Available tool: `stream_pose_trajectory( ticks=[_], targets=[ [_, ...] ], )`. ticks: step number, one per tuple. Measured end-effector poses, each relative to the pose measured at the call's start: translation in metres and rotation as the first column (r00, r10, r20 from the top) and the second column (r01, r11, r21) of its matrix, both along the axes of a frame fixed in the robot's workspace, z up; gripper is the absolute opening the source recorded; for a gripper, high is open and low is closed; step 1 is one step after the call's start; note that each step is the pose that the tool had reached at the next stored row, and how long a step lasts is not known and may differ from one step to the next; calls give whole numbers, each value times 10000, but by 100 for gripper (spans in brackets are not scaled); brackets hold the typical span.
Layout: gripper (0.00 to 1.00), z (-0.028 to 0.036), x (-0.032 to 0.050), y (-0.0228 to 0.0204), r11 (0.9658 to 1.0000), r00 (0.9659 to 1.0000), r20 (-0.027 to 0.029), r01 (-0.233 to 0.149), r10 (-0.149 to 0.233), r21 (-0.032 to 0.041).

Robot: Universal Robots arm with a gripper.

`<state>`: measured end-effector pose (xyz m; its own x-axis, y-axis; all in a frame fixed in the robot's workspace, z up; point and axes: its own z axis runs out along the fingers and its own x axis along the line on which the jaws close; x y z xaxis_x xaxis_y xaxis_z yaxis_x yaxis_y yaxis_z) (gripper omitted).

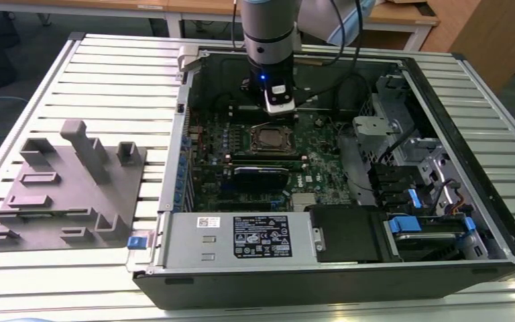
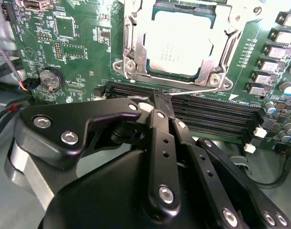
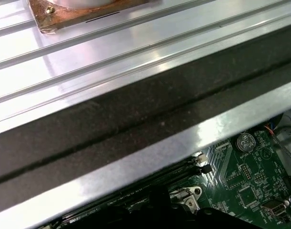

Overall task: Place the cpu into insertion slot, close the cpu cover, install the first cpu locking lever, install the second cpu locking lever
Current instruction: 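Install the first cpu locking lever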

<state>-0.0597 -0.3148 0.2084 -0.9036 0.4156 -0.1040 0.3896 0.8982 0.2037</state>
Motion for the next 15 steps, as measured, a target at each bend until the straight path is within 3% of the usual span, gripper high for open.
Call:
stream_pose_trajectory(
  ticks=[3,9,15],
  targets=[
    [11,-11,0,0,10000,10000,37,13,-13,25],
    [11,-32,0,0,10000,9998,187,15,-16,66],
    [11,-35,-11,1,10000,9997,224,16,-17,66]
  ],
)
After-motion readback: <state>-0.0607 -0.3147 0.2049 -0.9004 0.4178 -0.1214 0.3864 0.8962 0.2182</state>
